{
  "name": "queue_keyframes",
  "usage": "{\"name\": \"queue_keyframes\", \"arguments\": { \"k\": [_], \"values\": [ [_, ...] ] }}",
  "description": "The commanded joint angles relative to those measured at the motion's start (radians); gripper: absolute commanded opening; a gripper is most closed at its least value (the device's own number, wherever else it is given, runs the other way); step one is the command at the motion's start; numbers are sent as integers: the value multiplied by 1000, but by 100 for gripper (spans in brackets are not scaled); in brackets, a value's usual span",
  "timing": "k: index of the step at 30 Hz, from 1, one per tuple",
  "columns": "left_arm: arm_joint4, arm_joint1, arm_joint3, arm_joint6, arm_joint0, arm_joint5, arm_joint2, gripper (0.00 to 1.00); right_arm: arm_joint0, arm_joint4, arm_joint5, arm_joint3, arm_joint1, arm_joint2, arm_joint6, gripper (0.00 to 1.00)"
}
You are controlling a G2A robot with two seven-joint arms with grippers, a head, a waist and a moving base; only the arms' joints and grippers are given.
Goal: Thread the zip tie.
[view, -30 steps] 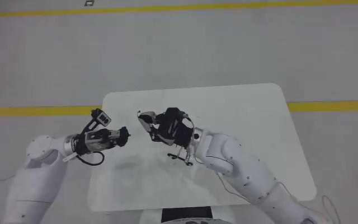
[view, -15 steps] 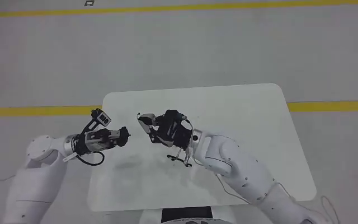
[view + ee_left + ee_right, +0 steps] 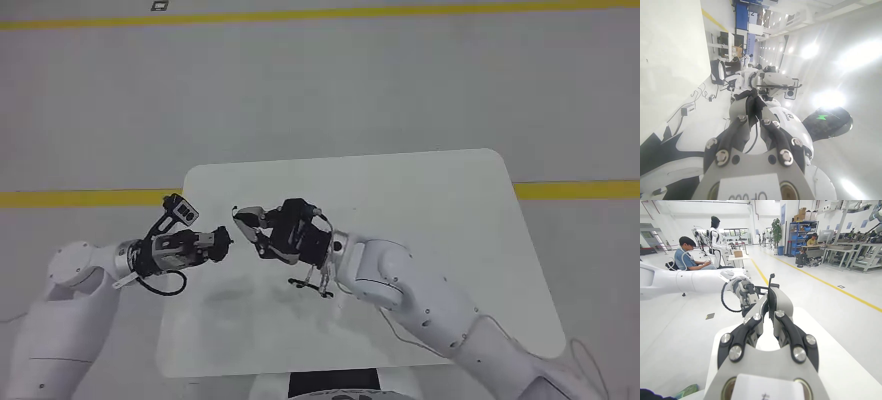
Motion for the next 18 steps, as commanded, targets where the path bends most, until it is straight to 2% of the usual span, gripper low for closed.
{"name": "queue_keyframes", "arguments": {
  "k": [1,18],
  "values": [
    [0,0,0,0,0,0,0,0,3,3,0,0,1,-5,-7,0],
    [0,0,0,0,0,0,0,0,-6,-1,0,-20,-3,-22,0,0]
  ]
}}
